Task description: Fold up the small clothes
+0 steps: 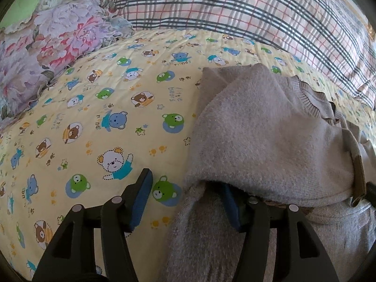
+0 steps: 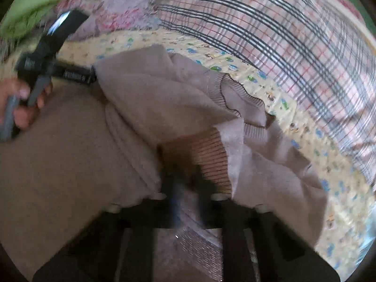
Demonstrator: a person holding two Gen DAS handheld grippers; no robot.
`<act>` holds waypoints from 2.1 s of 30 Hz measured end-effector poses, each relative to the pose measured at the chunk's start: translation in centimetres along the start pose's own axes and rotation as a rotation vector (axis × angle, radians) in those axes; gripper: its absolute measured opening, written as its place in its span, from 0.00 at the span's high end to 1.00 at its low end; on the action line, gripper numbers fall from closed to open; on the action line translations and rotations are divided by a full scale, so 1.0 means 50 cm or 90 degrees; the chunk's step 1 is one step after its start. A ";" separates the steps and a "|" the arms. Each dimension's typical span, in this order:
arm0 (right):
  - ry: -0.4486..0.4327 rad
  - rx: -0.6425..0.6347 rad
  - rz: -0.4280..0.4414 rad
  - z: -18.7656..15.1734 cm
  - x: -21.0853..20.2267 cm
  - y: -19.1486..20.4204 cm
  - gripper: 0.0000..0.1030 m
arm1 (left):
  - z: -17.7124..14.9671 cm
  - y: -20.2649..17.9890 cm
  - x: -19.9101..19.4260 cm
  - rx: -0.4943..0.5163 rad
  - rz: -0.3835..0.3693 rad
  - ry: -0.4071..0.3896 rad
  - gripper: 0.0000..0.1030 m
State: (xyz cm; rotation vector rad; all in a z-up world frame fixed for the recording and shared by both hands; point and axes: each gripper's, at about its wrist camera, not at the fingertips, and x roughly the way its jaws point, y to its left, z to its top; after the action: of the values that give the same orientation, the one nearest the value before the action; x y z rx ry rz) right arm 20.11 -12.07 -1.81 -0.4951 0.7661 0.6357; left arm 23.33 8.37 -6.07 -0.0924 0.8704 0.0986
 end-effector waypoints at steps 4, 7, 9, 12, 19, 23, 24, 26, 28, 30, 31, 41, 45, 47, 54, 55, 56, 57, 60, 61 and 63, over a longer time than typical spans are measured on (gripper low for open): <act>-0.052 0.190 0.061 0.001 -0.045 -0.080 0.94 | 0.000 -0.001 0.000 -0.001 0.003 -0.001 0.42; -0.094 0.350 0.099 -0.030 -0.089 -0.165 0.95 | 0.002 -0.001 0.000 -0.002 0.005 -0.003 0.42; -0.119 0.464 0.121 -0.071 -0.116 -0.227 0.95 | 0.002 -0.001 0.000 -0.002 0.007 -0.005 0.42; -0.145 0.601 0.132 -0.143 -0.143 -0.293 0.95 | 0.001 -0.005 -0.002 0.002 0.011 -0.008 0.41; -0.116 0.746 0.114 -0.256 -0.127 -0.335 0.95 | -0.006 -0.003 -0.011 0.003 0.023 -0.020 0.41; -0.118 0.759 0.097 -0.268 -0.129 -0.335 0.95 | -0.012 0.004 -0.018 -0.002 0.019 -0.018 0.40; -0.113 0.755 0.089 -0.267 -0.128 -0.335 0.95 | -0.012 0.004 -0.016 -0.003 0.020 -0.015 0.40; -0.098 0.764 0.096 -0.274 -0.114 -0.339 0.95 | -0.011 0.007 -0.012 -0.006 0.023 -0.008 0.37; -0.081 0.750 0.070 -0.273 -0.108 -0.336 0.95 | -0.011 0.009 -0.011 -0.011 0.026 -0.006 0.37; -0.069 0.735 0.058 -0.267 -0.107 -0.329 0.94 | -0.010 0.015 -0.010 -0.022 0.023 -0.004 0.37; -0.063 0.732 0.054 -0.264 -0.106 -0.328 0.94 | -0.009 0.020 -0.009 -0.030 0.019 0.000 0.36; -0.095 0.725 0.016 -0.280 -0.222 -0.302 0.91 | -0.036 0.035 -0.051 -0.026 -0.011 0.054 0.34; -0.097 0.712 0.026 -0.286 -0.259 -0.269 0.72 | -0.080 0.061 -0.104 -0.028 -0.011 0.051 0.34; -0.098 0.703 0.032 -0.290 -0.276 -0.249 0.58 | -0.100 0.077 -0.131 -0.037 -0.021 0.049 0.34; -0.092 0.661 0.050 -0.313 -0.333 -0.177 0.57 | -0.199 0.098 -0.235 -0.006 -0.070 0.048 0.33; -0.091 0.654 0.054 -0.320 -0.341 -0.167 0.57 | -0.208 0.098 -0.240 -0.001 -0.078 0.053 0.33; -0.092 0.649 0.056 -0.327 -0.348 -0.159 0.56 | -0.224 0.099 -0.248 0.006 -0.086 0.060 0.33; -0.094 0.647 0.060 -0.333 -0.355 -0.153 0.55 | -0.242 0.101 -0.257 0.012 -0.094 0.068 0.33; -0.095 0.637 0.079 -0.360 -0.375 -0.135 0.52 | -0.291 0.113 -0.285 0.016 -0.117 0.076 0.33; -0.090 0.631 0.083 -0.372 -0.382 -0.128 0.51 | -0.308 0.119 -0.296 0.014 -0.123 0.076 0.33; -0.081 0.615 0.087 -0.386 -0.393 -0.114 0.51 | -0.339 0.131 -0.318 0.008 -0.141 0.077 0.33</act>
State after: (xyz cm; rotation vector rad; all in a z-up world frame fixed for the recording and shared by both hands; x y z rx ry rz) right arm 3.94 -34.74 2.10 0.4802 0.8897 0.3514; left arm -0.50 12.02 -5.01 -0.1843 0.9754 -0.1202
